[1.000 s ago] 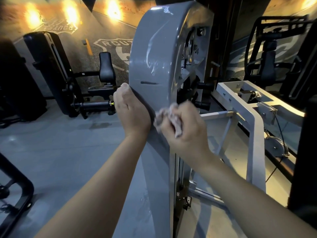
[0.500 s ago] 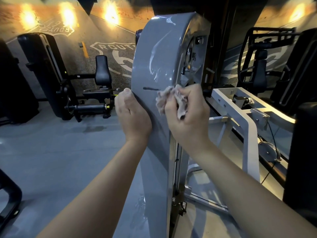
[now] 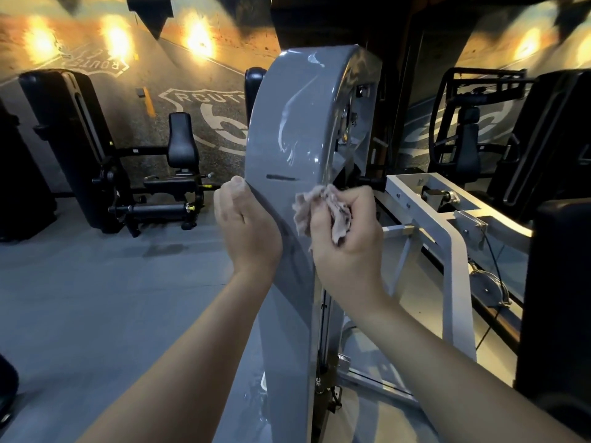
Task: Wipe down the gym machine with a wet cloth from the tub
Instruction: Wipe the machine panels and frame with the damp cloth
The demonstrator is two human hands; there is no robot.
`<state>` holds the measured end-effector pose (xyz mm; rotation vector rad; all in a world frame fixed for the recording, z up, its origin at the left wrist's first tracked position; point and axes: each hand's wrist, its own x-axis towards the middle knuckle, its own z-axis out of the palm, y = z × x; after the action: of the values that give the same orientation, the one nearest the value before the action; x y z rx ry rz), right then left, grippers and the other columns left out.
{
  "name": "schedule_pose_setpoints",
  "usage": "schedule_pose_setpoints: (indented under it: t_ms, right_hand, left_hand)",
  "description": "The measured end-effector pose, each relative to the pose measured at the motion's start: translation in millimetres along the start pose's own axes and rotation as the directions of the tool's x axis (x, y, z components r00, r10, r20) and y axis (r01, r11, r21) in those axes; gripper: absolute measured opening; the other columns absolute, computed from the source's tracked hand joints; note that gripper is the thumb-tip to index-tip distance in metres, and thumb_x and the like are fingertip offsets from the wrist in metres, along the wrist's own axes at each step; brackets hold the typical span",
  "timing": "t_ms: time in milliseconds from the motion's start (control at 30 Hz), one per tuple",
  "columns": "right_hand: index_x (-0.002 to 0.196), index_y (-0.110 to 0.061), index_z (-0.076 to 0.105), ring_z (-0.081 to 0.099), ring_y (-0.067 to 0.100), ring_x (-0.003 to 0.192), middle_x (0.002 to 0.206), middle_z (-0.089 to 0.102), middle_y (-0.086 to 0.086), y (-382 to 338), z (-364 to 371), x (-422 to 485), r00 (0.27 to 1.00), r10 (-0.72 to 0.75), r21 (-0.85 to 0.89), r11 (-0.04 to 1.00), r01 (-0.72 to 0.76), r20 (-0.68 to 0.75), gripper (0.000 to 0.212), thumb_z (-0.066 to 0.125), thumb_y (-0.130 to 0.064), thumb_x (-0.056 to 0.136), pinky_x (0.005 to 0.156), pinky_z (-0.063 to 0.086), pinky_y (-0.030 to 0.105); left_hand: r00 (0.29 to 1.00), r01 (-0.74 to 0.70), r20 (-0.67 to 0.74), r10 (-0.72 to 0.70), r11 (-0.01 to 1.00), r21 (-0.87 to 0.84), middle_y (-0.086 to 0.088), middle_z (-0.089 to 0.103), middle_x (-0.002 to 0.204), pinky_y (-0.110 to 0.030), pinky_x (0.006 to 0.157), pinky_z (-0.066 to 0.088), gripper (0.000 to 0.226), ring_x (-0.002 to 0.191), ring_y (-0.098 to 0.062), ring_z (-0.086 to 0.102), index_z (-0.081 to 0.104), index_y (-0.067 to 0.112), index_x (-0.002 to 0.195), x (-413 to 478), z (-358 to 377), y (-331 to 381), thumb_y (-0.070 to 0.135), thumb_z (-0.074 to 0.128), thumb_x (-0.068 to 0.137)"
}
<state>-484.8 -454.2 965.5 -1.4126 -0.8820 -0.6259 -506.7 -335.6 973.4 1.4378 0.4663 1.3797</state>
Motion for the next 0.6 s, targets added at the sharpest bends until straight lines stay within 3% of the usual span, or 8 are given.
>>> schedule_pose_setpoints:
  t_ms: [67, 167, 267, 367, 433, 500, 600]
  right_hand:
    - [0.092, -0.018, 0.041, 0.064, 0.034, 0.069, 0.079, 0.063, 0.016, -1, -1, 6, 0.999, 0.002, 0.013, 1.000, -0.002, 0.035, 0.021, 0.057, -0.026, 0.103, 0.056, 0.049, 0.049]
    - [0.089, -0.015, 0.040, 0.058, 0.036, 0.059, 0.073, 0.057, 0.018, -11, 2, 40, 0.998, 0.016, 0.042, 0.999, -0.013, -0.064, 0.022, 0.056, -0.020, 0.104, 0.050, 0.044, 0.049]
    - [0.093, -0.012, 0.044, 0.064, 0.037, 0.069, 0.078, 0.061, 0.018, -15, 2, 29, 0.997, 0.061, 0.138, 0.989, -0.053, -0.053, 0.019, 0.056, -0.021, 0.104, 0.053, 0.048, 0.050]
    - [0.091, -0.018, 0.045, 0.068, 0.020, 0.069, 0.080, 0.067, 0.007, -17, -2, 13, 0.997, 0.059, 0.163, 0.984, -0.066, 0.048, 0.019, 0.057, -0.018, 0.105, 0.057, 0.052, 0.036]
    - [0.089, -0.017, 0.045, 0.061, 0.014, 0.060, 0.073, 0.062, 0.000, -20, -2, 35, 0.999, 0.051, 0.109, 0.993, -0.051, 0.006, 0.021, 0.057, -0.018, 0.105, 0.053, 0.046, 0.033]
    - [0.090, -0.007, 0.046, 0.055, 0.009, 0.055, 0.067, 0.057, -0.007, -25, -4, 65, 0.997, 0.056, 0.111, 0.993, -0.049, -0.061, 0.022, 0.058, -0.017, 0.105, 0.053, 0.041, 0.029]
    - [0.092, -0.005, 0.045, 0.058, 0.023, 0.059, 0.071, 0.061, 0.006, -16, -3, 52, 0.996, 0.083, 0.141, 0.987, -0.078, -0.031, 0.024, 0.056, -0.022, 0.106, 0.051, 0.044, 0.041]
  left_hand:
    - [1.000, 0.001, -0.013, -0.001, 1.000, 0.003, 0.008, 0.052, 0.094, -0.039, 0.094, 0.040, 0.028, 0.101, -0.024, 0.050, 0.043, 0.035, 0.082, 1, 0, -1, 0.038, 0.025, 0.104]
    - [1.000, 0.025, 0.003, -0.025, 1.000, 0.000, 0.007, 0.053, 0.097, -0.045, 0.098, 0.040, 0.028, 0.103, -0.025, 0.051, 0.044, 0.036, 0.083, 1, -1, -1, 0.040, 0.025, 0.103]
    - [1.000, 0.023, 0.008, -0.024, 1.000, 0.003, 0.012, 0.051, 0.095, -0.045, 0.098, 0.040, 0.028, 0.103, -0.023, 0.050, 0.043, 0.038, 0.083, -1, 0, 0, 0.038, 0.025, 0.104]
    - [1.000, 0.007, -0.020, -0.007, 1.000, 0.003, 0.013, 0.052, 0.094, -0.040, 0.097, 0.039, 0.028, 0.101, -0.020, 0.050, 0.043, 0.039, 0.083, -1, 0, 1, 0.036, 0.026, 0.105]
    - [1.000, 0.013, -0.019, -0.013, 1.000, 0.005, 0.014, 0.052, 0.093, -0.038, 0.097, 0.038, 0.028, 0.099, -0.016, 0.050, 0.042, 0.040, 0.083, 0, 0, -1, 0.037, 0.025, 0.105]
    - [1.000, 0.024, -0.001, -0.024, 1.000, 0.007, 0.016, 0.050, 0.093, -0.034, 0.096, 0.036, 0.028, 0.096, -0.006, 0.049, 0.041, 0.042, 0.083, 0, 0, -1, 0.037, 0.024, 0.105]
    - [1.000, 0.010, -0.003, -0.010, 1.000, 0.017, 0.013, 0.049, 0.091, -0.040, 0.094, 0.038, 0.029, 0.098, -0.019, 0.049, 0.041, 0.036, 0.081, -2, 0, 0, 0.037, 0.024, 0.105]
